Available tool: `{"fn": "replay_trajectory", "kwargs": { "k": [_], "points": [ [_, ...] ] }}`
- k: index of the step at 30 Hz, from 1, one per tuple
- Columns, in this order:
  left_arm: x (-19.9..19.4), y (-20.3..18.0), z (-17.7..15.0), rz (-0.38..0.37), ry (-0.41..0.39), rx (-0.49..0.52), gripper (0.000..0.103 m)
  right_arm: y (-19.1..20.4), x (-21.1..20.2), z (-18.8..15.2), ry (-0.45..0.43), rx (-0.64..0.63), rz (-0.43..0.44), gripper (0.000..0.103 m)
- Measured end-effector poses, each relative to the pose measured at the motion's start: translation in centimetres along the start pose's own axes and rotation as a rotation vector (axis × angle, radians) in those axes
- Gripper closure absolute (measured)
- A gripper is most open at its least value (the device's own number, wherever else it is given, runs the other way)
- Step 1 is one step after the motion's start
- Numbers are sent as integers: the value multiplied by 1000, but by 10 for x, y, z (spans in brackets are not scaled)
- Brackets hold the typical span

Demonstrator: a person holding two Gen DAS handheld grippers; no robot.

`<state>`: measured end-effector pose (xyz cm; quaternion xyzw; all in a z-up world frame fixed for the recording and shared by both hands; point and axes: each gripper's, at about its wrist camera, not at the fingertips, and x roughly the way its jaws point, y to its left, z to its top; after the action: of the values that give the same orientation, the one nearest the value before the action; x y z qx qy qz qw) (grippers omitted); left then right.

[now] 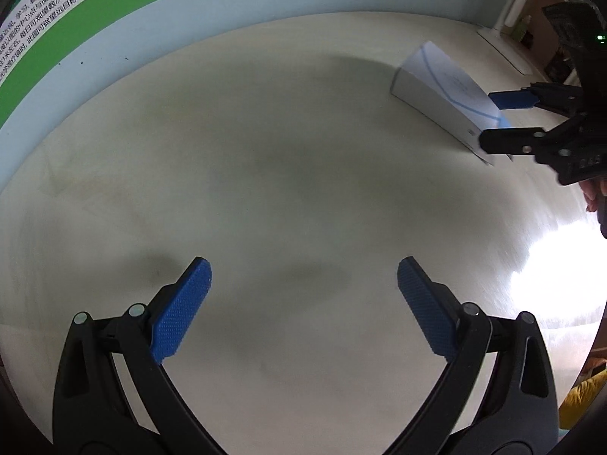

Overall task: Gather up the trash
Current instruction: 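Reach the right tool to the white-blue printed box and close on it, then lift the white-blue box with the right tool and carry it over the wastebasket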

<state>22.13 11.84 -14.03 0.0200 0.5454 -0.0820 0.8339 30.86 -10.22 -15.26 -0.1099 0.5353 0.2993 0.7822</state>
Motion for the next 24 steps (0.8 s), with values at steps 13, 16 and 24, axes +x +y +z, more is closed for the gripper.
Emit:
{"fn": "replay_trajectory", "kwargs": {
  "k": [13,16,24],
  "points": [
    [14,-6,13,-17,7,7,7,-9,11,8,17,12,19,34],
    [14,-9,14,-21,3,19,7,-13,5,2,8,25,30,40],
    [-3,-35,7,-29,-22,78,7,-16,-36,-26,-49,73,50,42]
  ]
}}
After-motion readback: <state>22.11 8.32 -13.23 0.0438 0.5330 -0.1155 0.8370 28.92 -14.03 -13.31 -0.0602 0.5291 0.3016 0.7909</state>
